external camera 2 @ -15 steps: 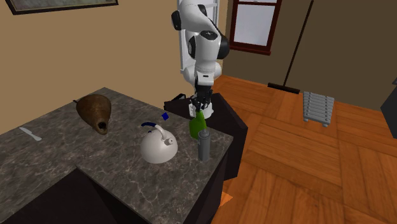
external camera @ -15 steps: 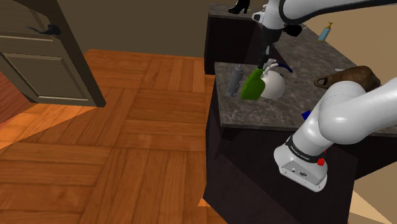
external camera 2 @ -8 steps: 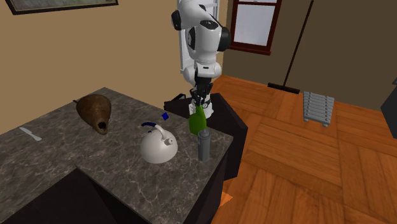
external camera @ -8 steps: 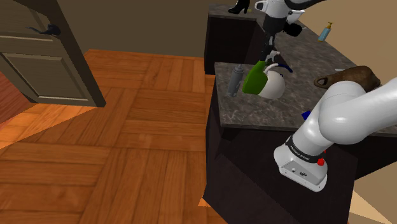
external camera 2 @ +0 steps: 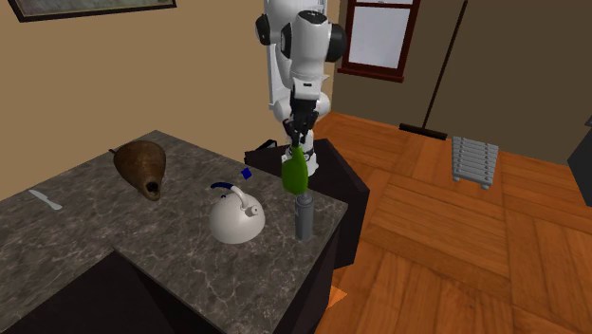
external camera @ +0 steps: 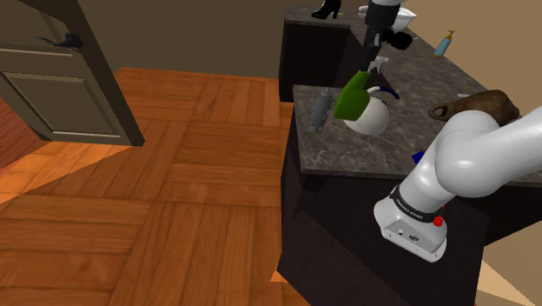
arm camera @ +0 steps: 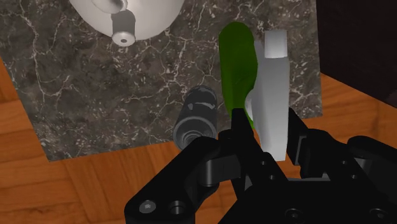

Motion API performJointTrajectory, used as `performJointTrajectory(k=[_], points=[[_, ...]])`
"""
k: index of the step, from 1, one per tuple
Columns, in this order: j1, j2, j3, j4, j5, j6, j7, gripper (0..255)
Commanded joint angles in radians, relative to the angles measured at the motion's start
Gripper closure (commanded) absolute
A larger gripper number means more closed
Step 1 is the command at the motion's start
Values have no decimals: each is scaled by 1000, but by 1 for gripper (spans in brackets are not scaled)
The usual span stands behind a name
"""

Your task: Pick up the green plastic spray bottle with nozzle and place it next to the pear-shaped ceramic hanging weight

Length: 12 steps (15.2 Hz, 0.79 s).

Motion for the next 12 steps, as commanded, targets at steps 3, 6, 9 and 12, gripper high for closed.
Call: performJointTrajectory(k=[3, 6, 9, 12], points=[[4, 4, 10, 59, 10, -55, -5, 255], [6, 10, 16, 103, 15, -93, -10, 255], [9, 17, 22, 148, 21, -130, -15, 255], [11, 27, 27, 194, 26, -168, -20, 255]])
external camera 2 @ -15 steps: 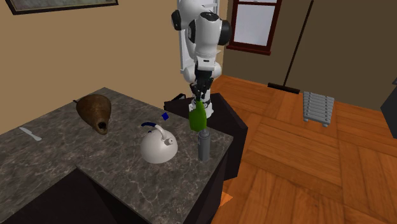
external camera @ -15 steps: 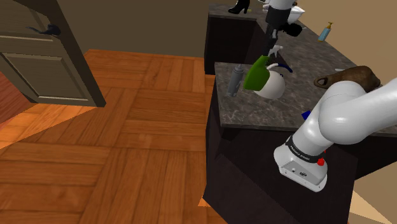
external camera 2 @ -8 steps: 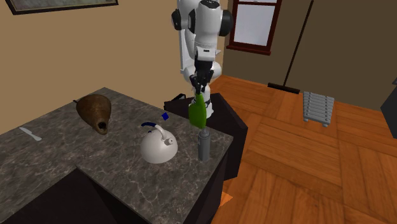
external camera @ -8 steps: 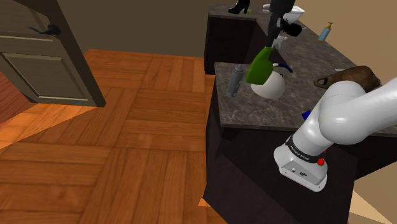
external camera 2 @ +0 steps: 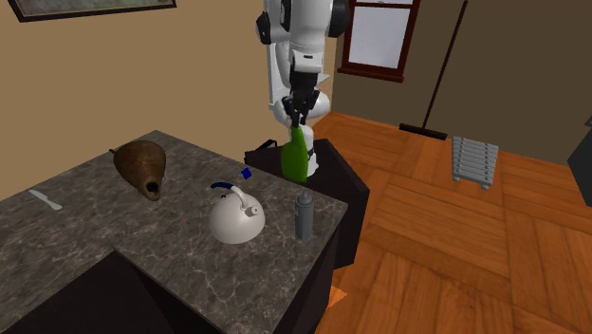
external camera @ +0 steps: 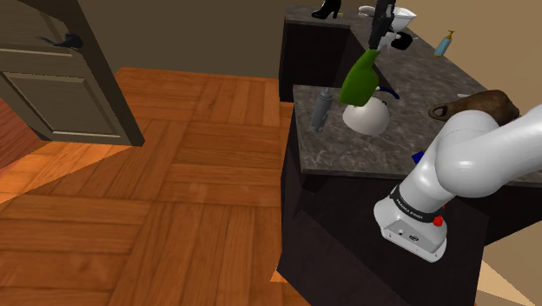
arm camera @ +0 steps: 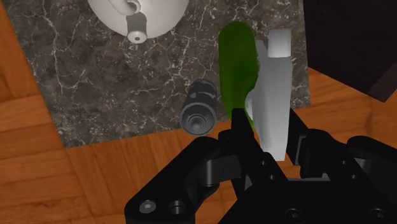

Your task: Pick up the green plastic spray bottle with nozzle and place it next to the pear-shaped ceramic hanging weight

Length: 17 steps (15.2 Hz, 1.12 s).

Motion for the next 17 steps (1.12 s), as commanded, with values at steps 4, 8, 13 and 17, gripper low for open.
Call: performJointTrajectory(k=[4, 8, 13, 17], points=[[5, 20, 8, 79, 9, -59, -7, 255], [8, 39, 13, 146, 15, -108, -15, 255], [11, 66, 18, 236, 22, -169, -25, 255], [14, 92, 21, 311, 27, -219, -34, 255]])
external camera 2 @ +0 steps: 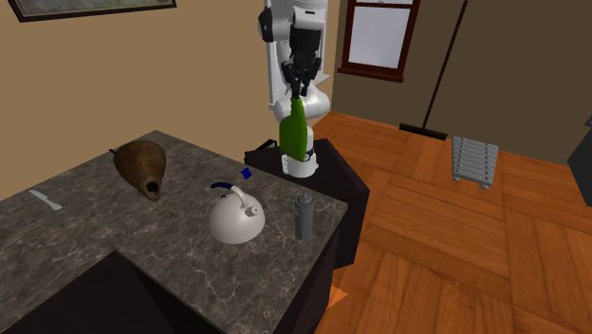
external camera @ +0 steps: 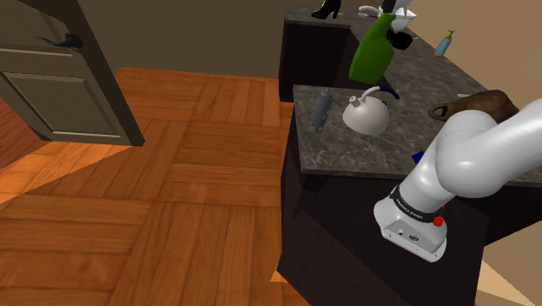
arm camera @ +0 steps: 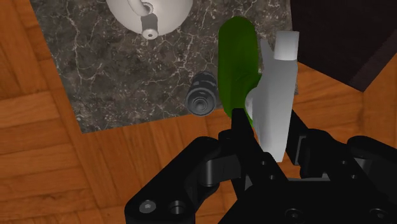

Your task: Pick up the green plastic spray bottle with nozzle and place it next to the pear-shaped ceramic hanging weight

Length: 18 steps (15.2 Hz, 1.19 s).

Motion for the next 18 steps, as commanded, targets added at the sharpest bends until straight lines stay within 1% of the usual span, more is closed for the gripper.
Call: performJointTrajectory(k=[1, 8, 13, 18], points=[[1, 12, 1, 35, 2, -23, -5, 255], [6, 64, 3, 173, 9, -108, -23, 255], [-25, -63, -34, 99, -48, -145, -95, 255], [-56, -173, -77, 55, -115, -189, -180, 255]])
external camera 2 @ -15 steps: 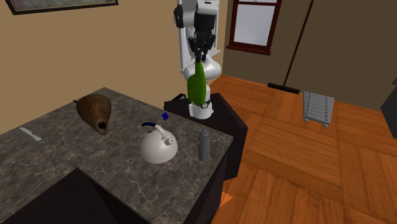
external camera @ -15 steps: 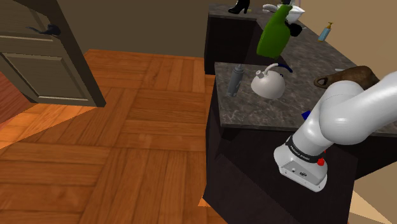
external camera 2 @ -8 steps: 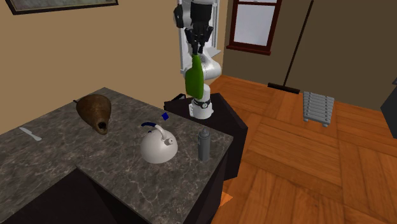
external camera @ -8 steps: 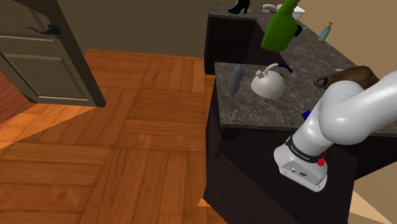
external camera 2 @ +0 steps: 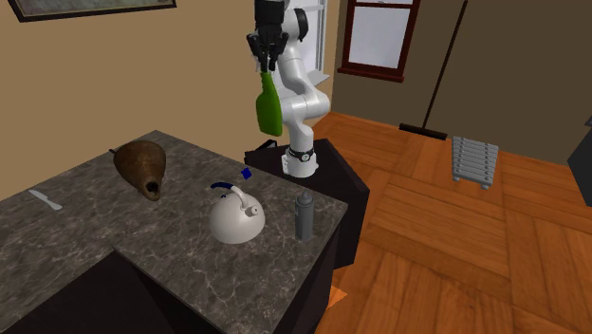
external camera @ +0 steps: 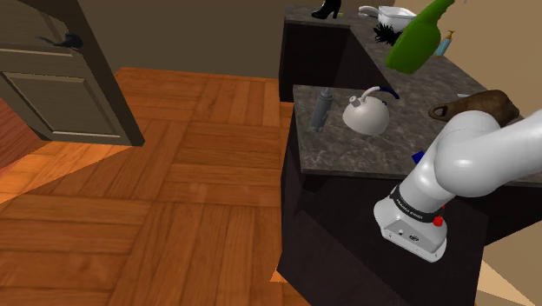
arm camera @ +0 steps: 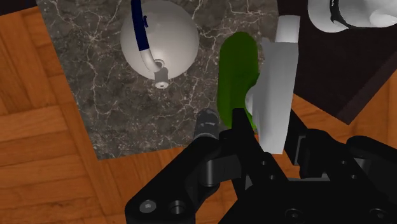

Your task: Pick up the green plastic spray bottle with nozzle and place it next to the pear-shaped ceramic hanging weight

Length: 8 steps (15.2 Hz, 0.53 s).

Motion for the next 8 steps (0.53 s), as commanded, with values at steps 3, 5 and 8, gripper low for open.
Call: performJointTrajectory(k=[3, 5, 8], points=[[-24, -85, -44, -33, -63, -30, -77, 255], [-34, -119, -64, -35, -95, -50, -117, 255], [-48, -166, -98, -31, -145, -79, -180, 255]])
